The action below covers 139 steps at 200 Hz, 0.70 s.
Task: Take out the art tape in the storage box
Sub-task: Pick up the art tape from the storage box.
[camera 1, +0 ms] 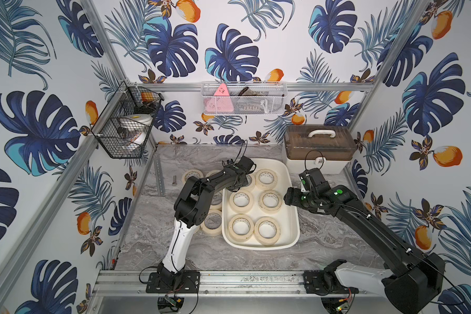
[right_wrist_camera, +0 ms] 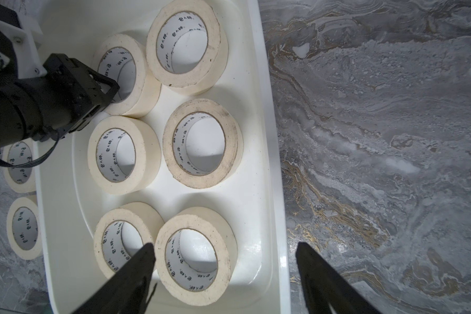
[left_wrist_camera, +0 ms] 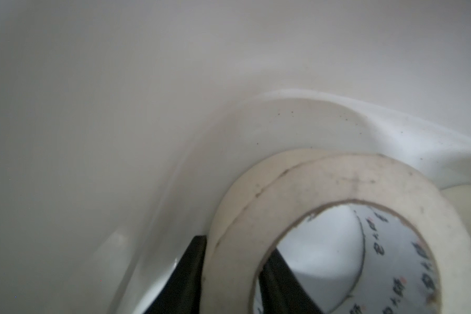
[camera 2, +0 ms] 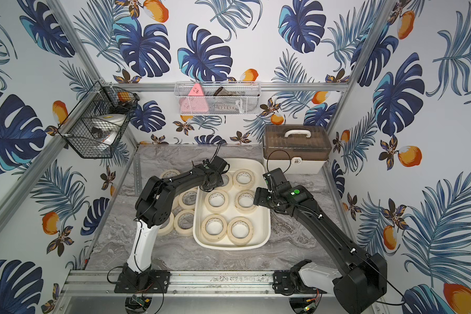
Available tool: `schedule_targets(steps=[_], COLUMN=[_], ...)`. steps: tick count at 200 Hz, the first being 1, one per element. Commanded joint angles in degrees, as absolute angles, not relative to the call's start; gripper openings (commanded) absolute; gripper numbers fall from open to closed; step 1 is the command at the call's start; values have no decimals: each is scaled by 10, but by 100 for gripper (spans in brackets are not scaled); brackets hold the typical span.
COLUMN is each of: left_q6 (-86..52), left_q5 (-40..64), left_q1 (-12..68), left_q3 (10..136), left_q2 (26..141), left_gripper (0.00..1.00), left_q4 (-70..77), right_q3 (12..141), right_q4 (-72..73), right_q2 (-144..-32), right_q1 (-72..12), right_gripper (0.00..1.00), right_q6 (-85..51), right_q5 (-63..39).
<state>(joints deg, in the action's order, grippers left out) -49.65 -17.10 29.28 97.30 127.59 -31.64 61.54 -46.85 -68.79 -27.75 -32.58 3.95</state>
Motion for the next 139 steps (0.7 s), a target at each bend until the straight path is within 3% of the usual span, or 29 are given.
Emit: schedule_targets(steps=[1,33,88,139], left_q6=[-477,-455,-367,-308], left_q5=[-197,-227,-293,-232], left_q1=[301,310,365,409], left_q3=[969,970,979,1009], left_q2=[1258,1229,1164,1133], left_gripper=[30,18,15,10], left_q4=[-330,-336,-342,-387], right_q3=[614,616,622,629], right_q4=[-472,-472,-468,-454], right_q2=[-686,-689,-683,-678], right_q1=[-276,-276,-272,-267], right_gripper=[83,83,83,79], right_q6=[-330,-329,-320,-316], right_q5=[35,31,18,1])
